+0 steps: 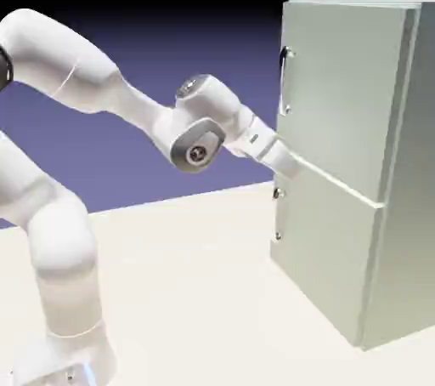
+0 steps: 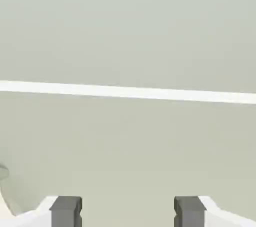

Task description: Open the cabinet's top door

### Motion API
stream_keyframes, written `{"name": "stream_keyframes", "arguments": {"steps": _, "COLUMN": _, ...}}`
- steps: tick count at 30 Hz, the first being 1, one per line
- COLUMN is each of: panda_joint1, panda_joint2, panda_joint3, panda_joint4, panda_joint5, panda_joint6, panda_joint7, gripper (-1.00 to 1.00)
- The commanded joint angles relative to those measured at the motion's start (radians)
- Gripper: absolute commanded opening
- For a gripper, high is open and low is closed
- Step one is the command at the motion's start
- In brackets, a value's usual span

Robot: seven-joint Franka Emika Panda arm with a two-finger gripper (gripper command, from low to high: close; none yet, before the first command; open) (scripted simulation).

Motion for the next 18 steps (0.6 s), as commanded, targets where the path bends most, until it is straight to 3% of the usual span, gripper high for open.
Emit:
{"name": "stream_keyframes", "arguments": {"steps": 1, "panda_joint1": -0.017, "panda_joint2": -0.011, "panda_joint3": 0.02, "panda_joint4": 0.008, "panda_joint5": 0.044, "panda_joint6": -0.002, "panda_joint7": 0.03, "gripper": 0.0}}
{"name": "stream_keyframes", "arguments": {"steps": 18, "panda_joint1": -0.301, "panda_joint2": -0.197, "panda_joint3": 0.357, "panda_joint4": 0.143, "panda_joint5": 0.783, "panda_joint6": -0.029, "panda_joint7": 0.545, "gripper": 0.0}}
